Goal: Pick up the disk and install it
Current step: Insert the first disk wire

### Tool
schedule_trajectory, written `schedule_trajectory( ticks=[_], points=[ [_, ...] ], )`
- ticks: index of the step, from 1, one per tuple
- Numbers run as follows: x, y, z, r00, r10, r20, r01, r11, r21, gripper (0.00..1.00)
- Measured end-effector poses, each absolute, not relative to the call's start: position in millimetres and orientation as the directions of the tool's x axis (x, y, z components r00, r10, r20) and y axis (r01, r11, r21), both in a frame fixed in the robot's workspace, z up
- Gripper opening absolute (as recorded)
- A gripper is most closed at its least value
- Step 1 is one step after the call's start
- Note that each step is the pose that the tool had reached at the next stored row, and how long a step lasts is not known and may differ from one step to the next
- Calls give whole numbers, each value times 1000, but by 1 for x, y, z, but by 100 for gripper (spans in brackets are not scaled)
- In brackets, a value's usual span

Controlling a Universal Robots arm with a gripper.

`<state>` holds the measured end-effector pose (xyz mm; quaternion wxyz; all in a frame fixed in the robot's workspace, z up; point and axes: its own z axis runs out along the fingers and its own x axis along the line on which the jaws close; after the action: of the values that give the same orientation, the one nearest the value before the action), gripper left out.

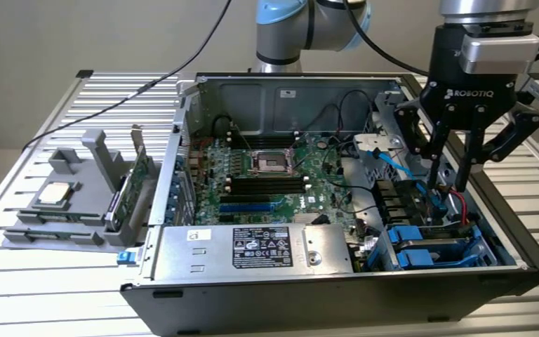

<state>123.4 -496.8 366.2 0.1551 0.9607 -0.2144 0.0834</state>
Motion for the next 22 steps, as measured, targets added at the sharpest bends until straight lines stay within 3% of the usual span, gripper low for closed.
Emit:
schedule_trajectory(
  ticks=[7, 22],
  points=[
    [126, -497, 367, 888, -403, 220, -451, -857, 249, 37],
    [130, -505, 379, 888, -427, 170, -451, -881, 146, 37]
  ],
)
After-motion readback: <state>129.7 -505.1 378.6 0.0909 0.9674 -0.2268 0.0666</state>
